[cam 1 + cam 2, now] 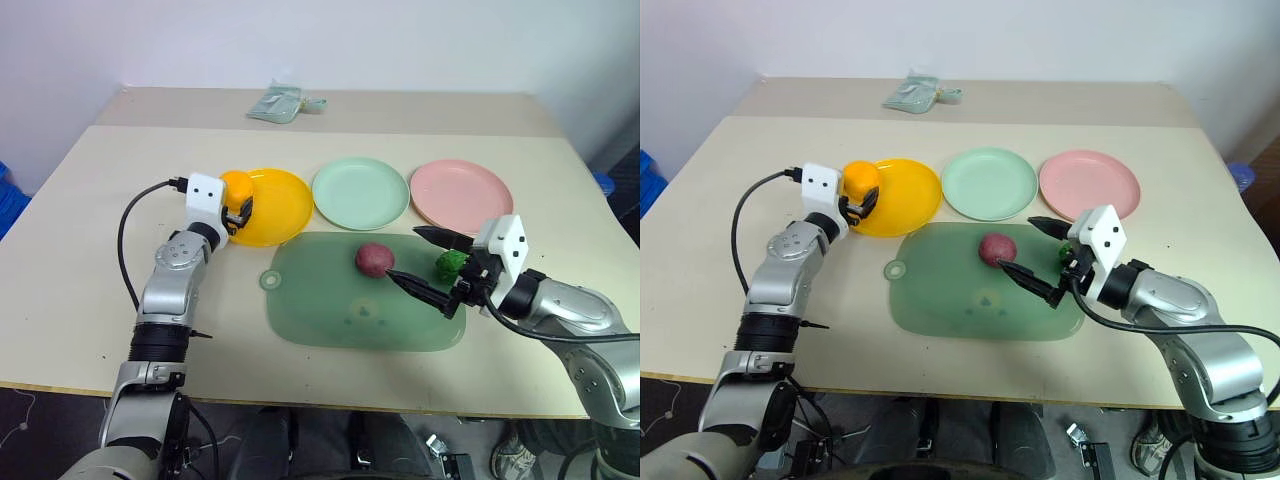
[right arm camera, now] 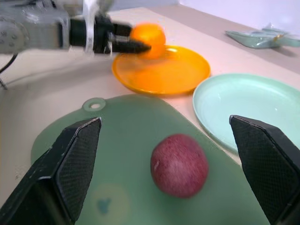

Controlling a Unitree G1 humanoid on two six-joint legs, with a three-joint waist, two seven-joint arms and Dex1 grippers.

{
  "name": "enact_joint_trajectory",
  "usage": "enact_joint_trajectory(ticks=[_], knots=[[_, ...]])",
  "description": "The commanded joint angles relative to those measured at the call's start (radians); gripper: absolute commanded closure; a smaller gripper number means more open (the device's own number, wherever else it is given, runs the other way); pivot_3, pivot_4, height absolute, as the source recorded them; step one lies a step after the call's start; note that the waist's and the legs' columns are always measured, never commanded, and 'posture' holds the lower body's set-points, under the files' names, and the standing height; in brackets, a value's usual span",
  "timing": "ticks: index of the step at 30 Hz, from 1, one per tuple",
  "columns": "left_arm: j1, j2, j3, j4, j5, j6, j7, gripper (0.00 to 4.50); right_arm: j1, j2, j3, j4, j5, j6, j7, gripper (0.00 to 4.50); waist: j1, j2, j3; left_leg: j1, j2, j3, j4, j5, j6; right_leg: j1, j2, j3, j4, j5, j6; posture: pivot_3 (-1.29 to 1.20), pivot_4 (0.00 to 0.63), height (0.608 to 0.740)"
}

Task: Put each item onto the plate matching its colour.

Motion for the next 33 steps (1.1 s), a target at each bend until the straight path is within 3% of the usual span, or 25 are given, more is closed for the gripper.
enact_joint_trajectory(ticks=[1,9,20,23,26,27,33], knots=[[-0.040,0.005,-0.001,-0.023,-0.003,-0.017,-0.015,0.06,-0.045,0.005,0.013,-0.003,0.019,0.054,-0.028,0.00,0.000,0.000,0.000,0.000,0.000,0.000,0.000,0.000,0.000,0.000,0.000,0.000,0.000,0.000,0.000,0.00,0.150,0.740],[0.058,0.023,0.062,-0.190,-0.078,-0.055,-0.089,0.06,-0.108,0.048,0.179,0.023,-0.139,0.046,-0.102,0.00,-0.007,0.000,0.000,0.000,0.000,0.000,0.000,0.001,-0.001,0.000,0.000,0.000,0.000,0.000,0.000,0.00,0.150,0.740],[0.351,0.227,-0.093,-0.590,-0.324,0.085,-0.552,0.06,-0.176,0.102,0.308,0.199,-0.328,0.011,-0.118,0.00,-0.002,0.000,0.000,0.000,0.000,0.001,0.000,0.001,-0.001,0.000,-0.001,0.001,0.000,0.000,0.000,0.00,0.150,0.740],[0.367,0.245,-0.124,-0.621,-0.331,0.106,-0.575,0.00,-0.193,0.111,0.310,0.223,-0.349,0.002,-0.111,0.82,-0.003,0.000,0.000,0.000,0.000,0.000,0.000,0.000,-0.001,0.000,-0.001,0.002,0.000,0.000,0.000,0.00,0.150,0.740],[0.360,0.238,-0.137,-0.625,-0.326,0.107,-0.574,0.00,-0.218,0.123,0.290,0.221,-0.357,-0.013,-0.118,2.25,-0.003,0.000,0.000,0.000,0.000,0.001,0.000,0.000,-0.001,0.000,-0.001,0.002,0.000,0.000,0.000,0.00,0.150,0.740],[0.357,0.237,-0.144,-0.627,-0.325,0.106,-0.577,0.00,-0.232,0.125,0.278,0.222,-0.357,-0.012,-0.121,2.46,-0.003,0.000,0.000,0.000,0.000,0.001,0.000,0.000,-0.001,0.000,-0.001,0.002,0.000,0.000,0.000,0.00,0.150,0.740],[0.350,0.226,-0.181,-0.618,-0.315,0.086,-0.589,0.00,-0.342,0.121,0.191,0.300,-0.377,-0.031,-0.154,2.46,-0.003,0.000,0.000,0.000,0.000,0.001,0.000,0.000,-0.001,0.000,-0.001,0.002,0.000,0.000,0.000,0.00,0.150,0.740]])
